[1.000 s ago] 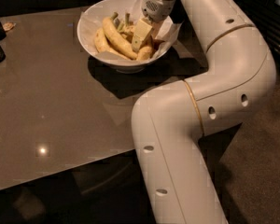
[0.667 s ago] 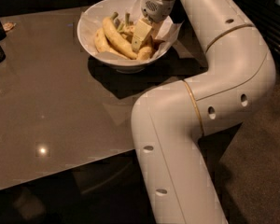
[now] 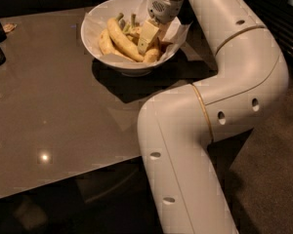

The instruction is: Pick banana from white bowl

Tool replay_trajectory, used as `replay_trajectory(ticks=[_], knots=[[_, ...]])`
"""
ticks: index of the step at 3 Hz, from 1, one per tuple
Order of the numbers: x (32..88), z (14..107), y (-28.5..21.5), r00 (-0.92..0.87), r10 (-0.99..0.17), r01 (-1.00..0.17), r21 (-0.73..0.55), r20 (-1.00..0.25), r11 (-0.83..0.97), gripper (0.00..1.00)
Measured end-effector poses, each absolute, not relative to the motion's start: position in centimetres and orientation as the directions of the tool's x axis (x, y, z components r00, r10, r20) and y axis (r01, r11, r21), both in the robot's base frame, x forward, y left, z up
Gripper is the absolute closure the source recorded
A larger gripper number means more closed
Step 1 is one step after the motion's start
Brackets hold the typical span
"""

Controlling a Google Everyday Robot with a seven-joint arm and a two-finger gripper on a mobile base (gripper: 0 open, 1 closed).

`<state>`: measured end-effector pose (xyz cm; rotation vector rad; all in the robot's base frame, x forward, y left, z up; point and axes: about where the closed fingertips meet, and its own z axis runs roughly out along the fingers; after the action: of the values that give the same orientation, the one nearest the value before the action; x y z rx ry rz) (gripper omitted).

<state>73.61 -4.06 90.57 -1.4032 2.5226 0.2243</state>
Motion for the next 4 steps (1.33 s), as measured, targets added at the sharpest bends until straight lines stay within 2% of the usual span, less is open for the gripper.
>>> replay_trajectory(ticks=[4], knots=[[73.60, 89.73, -4.06, -0.507, -0.813, -0.851, 0.015, -0.287, 0.525, 1.00]])
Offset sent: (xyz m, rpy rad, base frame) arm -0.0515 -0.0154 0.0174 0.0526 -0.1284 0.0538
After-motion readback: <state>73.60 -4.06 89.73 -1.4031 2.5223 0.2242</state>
